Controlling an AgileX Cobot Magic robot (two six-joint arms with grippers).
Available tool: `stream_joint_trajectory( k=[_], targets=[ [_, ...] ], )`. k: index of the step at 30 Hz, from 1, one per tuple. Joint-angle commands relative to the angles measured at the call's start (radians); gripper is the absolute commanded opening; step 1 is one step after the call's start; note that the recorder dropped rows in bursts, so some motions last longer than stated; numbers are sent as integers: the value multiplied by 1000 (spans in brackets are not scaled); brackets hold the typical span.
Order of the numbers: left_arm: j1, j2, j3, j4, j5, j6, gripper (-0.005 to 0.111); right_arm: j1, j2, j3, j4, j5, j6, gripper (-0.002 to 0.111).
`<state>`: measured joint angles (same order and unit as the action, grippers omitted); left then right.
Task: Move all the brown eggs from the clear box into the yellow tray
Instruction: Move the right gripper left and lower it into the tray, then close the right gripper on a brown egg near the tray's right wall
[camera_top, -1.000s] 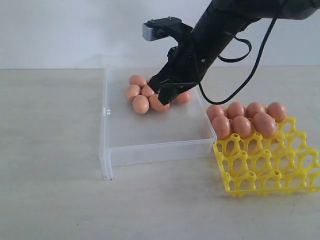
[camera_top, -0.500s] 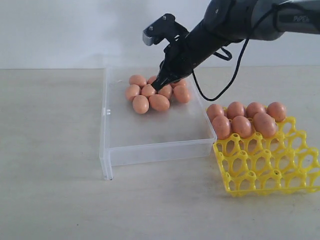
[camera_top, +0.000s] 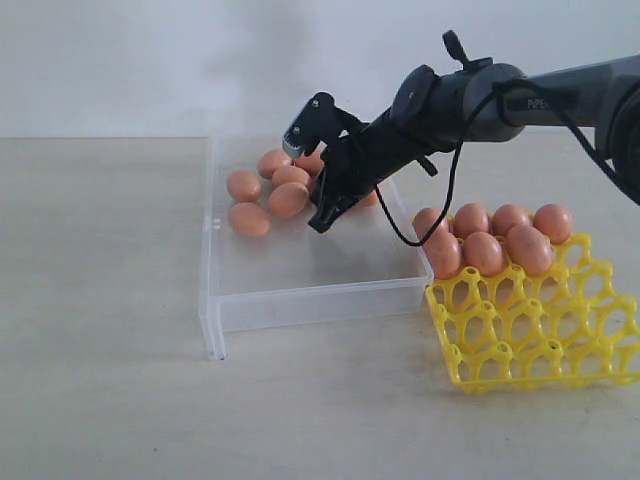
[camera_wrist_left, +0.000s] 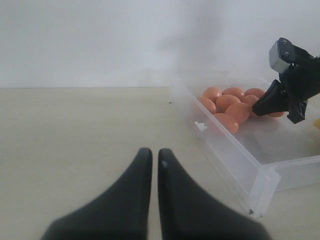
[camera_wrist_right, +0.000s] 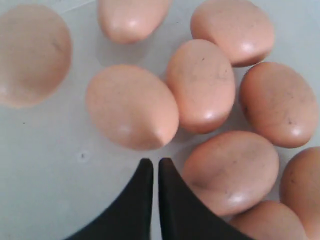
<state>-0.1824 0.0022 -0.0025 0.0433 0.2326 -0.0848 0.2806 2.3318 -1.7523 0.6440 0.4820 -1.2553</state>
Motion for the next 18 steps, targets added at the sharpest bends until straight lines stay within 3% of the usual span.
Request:
stream_joint_trajectory(
  k=[1, 9, 18],
  targets=[
    [4, -2, 3, -3, -1, 2, 4, -4, -9, -7, 9, 1, -11, 7],
    [4, -2, 3, -3, -1, 2, 4, -2, -9, -7, 5, 135, -63, 50],
    [4, -2, 3, -3, -1, 2, 4, -2, -24, -7, 10, 133, -161, 50]
  ],
)
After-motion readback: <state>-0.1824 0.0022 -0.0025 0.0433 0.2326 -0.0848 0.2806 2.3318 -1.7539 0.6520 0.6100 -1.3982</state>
